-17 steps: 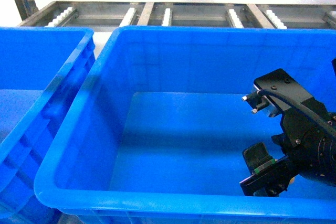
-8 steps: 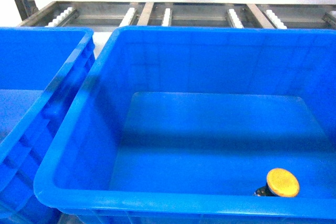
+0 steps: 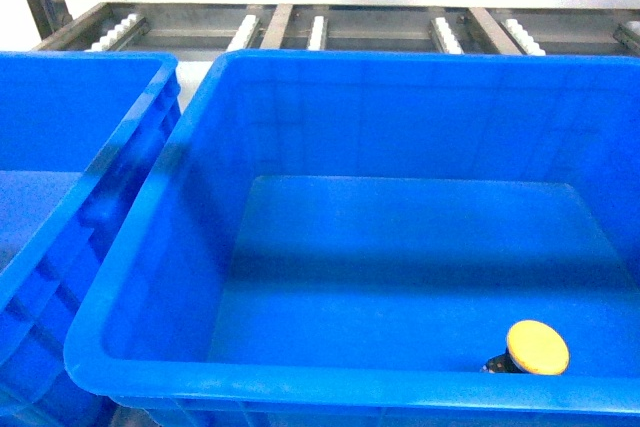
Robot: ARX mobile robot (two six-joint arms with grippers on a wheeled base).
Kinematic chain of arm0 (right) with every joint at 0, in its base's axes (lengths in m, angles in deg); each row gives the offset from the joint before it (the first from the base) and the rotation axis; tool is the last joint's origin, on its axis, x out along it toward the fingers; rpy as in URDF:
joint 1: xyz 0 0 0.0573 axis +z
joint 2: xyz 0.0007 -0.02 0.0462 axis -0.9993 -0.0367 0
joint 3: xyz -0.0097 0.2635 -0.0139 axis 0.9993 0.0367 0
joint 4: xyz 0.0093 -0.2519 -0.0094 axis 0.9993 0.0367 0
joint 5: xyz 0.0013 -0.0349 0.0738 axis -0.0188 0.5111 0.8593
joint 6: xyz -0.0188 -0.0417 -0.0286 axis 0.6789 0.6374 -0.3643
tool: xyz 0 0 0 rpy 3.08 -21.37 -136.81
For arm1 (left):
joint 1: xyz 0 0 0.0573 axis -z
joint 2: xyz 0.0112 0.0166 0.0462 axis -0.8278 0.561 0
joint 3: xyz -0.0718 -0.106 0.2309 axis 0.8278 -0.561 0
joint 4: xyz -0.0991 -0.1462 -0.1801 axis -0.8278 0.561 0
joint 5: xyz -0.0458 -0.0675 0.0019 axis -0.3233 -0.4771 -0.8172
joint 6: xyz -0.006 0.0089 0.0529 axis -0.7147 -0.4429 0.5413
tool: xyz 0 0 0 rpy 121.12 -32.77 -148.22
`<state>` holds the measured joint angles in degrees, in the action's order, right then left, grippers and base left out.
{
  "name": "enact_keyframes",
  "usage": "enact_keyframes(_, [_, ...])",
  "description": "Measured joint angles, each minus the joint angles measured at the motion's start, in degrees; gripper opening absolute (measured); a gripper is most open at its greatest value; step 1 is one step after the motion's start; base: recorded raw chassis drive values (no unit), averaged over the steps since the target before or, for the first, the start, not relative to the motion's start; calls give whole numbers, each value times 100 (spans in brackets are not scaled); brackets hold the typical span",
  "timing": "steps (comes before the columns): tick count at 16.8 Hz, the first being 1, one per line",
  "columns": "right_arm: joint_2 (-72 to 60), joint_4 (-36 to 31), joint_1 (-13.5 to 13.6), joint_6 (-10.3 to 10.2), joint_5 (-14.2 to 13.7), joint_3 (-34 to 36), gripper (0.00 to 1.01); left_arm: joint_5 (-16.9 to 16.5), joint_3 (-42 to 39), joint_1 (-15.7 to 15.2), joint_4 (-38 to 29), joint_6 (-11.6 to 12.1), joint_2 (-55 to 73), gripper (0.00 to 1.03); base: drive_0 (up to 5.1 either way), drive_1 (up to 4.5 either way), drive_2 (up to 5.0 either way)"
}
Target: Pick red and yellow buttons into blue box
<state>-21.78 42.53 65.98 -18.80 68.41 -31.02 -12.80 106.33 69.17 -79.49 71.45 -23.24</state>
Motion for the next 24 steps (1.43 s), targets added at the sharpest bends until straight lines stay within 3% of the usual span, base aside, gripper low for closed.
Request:
enact_keyframes(1, [319, 319, 168, -83, -149, 131, 98, 0, 0, 0, 0, 0, 0, 25, 0, 0, 0])
enact_keyframes(3, [881, 754, 826, -238, -887, 164, 98, 0, 0, 0, 2, 0, 0, 25, 0, 0, 0])
enact_keyframes(4, [929, 719, 951, -260, -975, 162, 98, -2, 0, 0, 0, 0, 0, 25, 0, 0, 0])
enact_keyframes(7, [903, 752, 944, -280, -1078, 164, 98, -105, 0, 33, -79, 17, 114, 25, 0, 0, 0])
enact_keyframes(10, [903, 754, 944, -280, -1075, 164, 98, -734, 577, 101, -525, 356, 1281, 25, 0, 0, 0])
enact_keyframes(13, [901, 754, 944, -280, -1078, 164, 98, -962, 866, 181, -570, 564, 1716, 25, 0, 0, 0])
enact_keyframes(15, [903, 754, 944, -280, -1078, 166, 98, -1532, 1602, 435, -518, 1257, 2806, 25, 0, 0, 0])
enact_keyframes(18, [903, 754, 944, -280, -1078, 164, 98, -1974, 3012, 789, 420, 2339, 4489, 25, 0, 0, 0])
enact_keyframes(22, [903, 754, 944, -280, -1078, 164, 98, -1550, 4247, 1123, 1241, 3128, 6116, 25, 0, 0, 0])
enact_keyframes(24, [901, 754, 944, -280, -1078, 164, 98, -1537, 4413, 1252, 1423, 3191, 6494, 25, 0, 0, 0])
